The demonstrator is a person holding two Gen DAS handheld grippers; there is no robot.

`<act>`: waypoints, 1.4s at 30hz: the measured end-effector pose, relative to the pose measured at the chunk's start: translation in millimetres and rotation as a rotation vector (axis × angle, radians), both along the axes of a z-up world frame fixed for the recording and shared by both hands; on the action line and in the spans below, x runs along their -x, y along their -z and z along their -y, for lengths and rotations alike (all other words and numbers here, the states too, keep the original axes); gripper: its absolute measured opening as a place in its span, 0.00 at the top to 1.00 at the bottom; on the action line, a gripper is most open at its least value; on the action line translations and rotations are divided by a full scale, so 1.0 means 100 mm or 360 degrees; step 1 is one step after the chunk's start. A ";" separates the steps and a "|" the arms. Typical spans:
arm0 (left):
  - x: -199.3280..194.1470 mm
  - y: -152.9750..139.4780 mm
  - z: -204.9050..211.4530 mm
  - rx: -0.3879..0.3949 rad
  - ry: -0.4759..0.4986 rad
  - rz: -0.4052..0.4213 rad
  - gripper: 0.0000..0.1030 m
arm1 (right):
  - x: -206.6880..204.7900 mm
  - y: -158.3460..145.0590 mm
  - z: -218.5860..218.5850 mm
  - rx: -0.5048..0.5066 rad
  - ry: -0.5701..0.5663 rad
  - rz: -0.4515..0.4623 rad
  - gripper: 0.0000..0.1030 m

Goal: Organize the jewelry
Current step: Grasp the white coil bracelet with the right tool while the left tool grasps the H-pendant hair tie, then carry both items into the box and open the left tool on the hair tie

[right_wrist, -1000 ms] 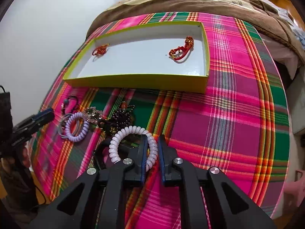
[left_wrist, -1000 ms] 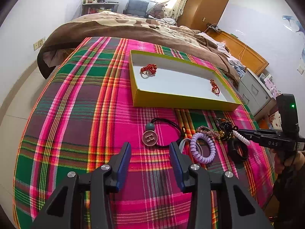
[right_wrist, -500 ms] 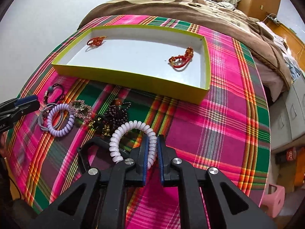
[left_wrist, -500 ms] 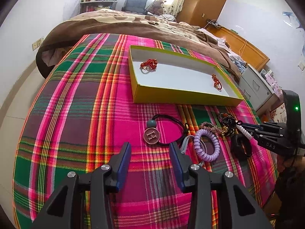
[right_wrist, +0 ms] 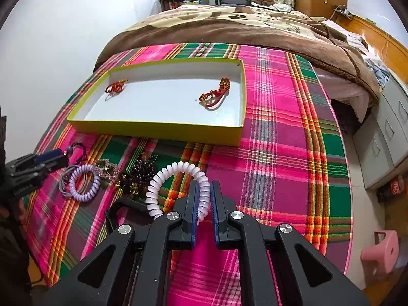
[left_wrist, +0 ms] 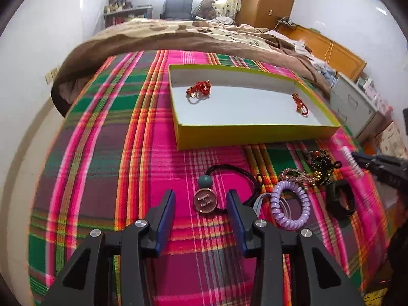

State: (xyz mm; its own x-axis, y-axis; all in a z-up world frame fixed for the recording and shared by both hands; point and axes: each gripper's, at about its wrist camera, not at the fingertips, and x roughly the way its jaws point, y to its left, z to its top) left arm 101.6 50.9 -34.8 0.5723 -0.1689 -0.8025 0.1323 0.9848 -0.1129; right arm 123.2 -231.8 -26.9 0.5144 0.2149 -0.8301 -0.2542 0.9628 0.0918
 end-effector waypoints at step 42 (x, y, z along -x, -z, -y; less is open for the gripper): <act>-0.36 -0.72 0.14 0.0098 0.0074 0.0282 0.81 | -0.20 -0.38 -0.10 -0.0101 0.0113 0.0208 0.91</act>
